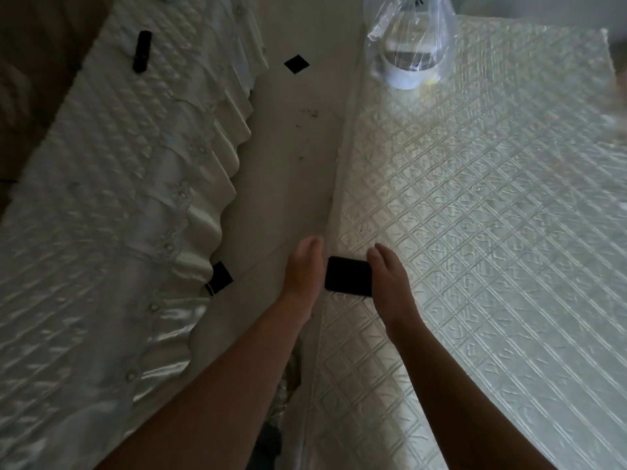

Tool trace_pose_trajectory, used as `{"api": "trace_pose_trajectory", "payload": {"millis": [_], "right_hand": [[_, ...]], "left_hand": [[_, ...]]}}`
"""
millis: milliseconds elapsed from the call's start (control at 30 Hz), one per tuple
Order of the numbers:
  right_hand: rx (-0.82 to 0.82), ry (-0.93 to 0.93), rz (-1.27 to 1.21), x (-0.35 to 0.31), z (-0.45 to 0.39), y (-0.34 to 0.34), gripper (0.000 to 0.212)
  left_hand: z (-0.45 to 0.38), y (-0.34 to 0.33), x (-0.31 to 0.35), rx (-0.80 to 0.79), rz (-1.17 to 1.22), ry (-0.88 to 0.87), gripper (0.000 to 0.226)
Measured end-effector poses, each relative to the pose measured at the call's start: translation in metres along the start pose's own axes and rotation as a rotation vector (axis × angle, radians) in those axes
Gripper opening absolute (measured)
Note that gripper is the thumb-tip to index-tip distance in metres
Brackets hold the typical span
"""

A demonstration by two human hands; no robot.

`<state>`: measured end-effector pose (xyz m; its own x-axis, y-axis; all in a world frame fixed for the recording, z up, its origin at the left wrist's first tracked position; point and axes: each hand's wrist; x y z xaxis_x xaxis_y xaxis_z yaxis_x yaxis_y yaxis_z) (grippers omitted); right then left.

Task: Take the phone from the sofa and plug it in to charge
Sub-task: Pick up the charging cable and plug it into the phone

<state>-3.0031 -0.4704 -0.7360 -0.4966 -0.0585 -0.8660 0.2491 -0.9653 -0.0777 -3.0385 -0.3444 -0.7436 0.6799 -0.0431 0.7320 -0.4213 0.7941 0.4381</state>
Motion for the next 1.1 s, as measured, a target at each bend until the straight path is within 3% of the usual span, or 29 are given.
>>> {"api": "trace_pose_trajectory", "payload": {"millis": [100,200,300,500,767,1100], "right_hand": [[-0.108,0.029,-0.031,-0.021,0.014,-0.019,0.043],[-0.230,0.062,-0.011,-0.041,0.027,-0.042,0.014],[-0.344,0.080,0.040,-0.061,0.042,-0.071,0.017],[-0.486,0.070,0.062,-0.080,0.086,-0.145,0.047],[-0.676,-0.039,0.043,-0.045,0.138,-0.243,0.020],[-0.723,-0.097,0.151,0.023,0.174,-0.349,0.019]], "left_hand": [[0.011,0.019,0.003,0.045,0.111,0.039,0.030],[0.024,0.043,0.003,0.119,0.257,0.098,0.045],[0.039,0.077,-0.001,0.170,0.395,0.125,0.051],[0.074,0.168,-0.015,0.322,0.614,0.179,0.046],[0.103,0.271,-0.069,0.500,0.679,0.197,0.045],[0.106,0.375,-0.170,0.625,0.700,0.345,0.048]]}}
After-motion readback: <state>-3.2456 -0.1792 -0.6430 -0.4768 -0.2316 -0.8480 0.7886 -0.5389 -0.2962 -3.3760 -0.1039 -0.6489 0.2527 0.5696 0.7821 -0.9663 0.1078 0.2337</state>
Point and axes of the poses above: each hand's wrist, its own z-axis away from the middle knuckle, its own y-axis out of the back of the hand, x = y × z, and after that the axes turned 15 degrees about -z, right-handed
